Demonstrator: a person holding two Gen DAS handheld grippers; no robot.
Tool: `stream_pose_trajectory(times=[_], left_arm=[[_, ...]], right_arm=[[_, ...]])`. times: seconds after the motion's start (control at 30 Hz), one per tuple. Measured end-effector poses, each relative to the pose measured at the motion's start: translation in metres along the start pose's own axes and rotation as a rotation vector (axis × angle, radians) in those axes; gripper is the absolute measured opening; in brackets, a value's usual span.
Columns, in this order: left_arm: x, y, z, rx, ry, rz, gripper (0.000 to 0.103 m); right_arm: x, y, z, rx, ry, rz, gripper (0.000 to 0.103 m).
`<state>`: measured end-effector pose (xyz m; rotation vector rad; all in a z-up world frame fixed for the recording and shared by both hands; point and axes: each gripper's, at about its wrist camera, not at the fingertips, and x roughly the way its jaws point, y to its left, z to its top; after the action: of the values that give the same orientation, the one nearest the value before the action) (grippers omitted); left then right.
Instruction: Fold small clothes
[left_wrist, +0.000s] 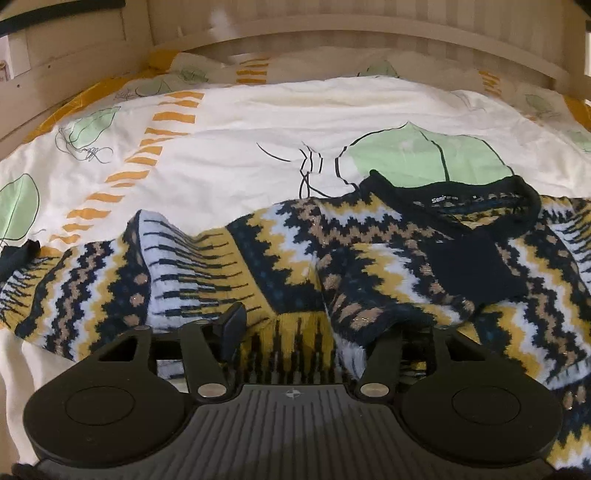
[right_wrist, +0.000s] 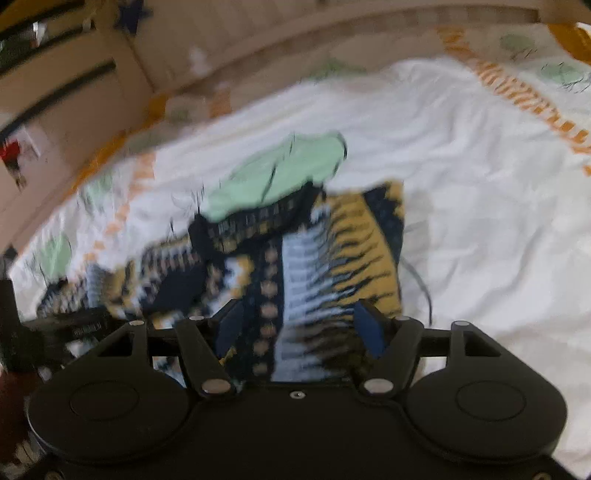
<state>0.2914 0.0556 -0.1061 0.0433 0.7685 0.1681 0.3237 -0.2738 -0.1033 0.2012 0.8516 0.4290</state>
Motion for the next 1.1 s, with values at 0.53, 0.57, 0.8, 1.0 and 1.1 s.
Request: stream_pose_trajectory(times=[0.53, 0.57, 0.8, 1.0, 1.1], left_arm=[[-0.007, 0.044, 0.006, -0.105, -0.005, 0.055, 0.081], [-0.009, 0.045, 0.006, -0.105, -0.011, 0.057, 0.081], [-0.011, 0.054, 0.005, -0.164, -0.006, 0.011, 0.081], [-0.016, 0.065, 0.006, -0.232, -0.028, -0.023, 0.081], [-0.018, 0.07, 0.005, -0.249, -0.029, -0.03, 0.081]], right_arm=[[0.008, -0.006, -0.003, -0.029, 0.029, -0.036, 0.062], [0.008, -0.006, -0.003, -0.033, 0.03, -0.044, 0.06], [0.003, -0.018, -0.001, 0.027, 0.02, -0.083, 0.034], [0.003, -0.022, 0.0, 0.042, 0.016, -0.098, 0.021], [0.003, -0.021, -0.001, 0.032, 0.017, -0.104, 0.021]])
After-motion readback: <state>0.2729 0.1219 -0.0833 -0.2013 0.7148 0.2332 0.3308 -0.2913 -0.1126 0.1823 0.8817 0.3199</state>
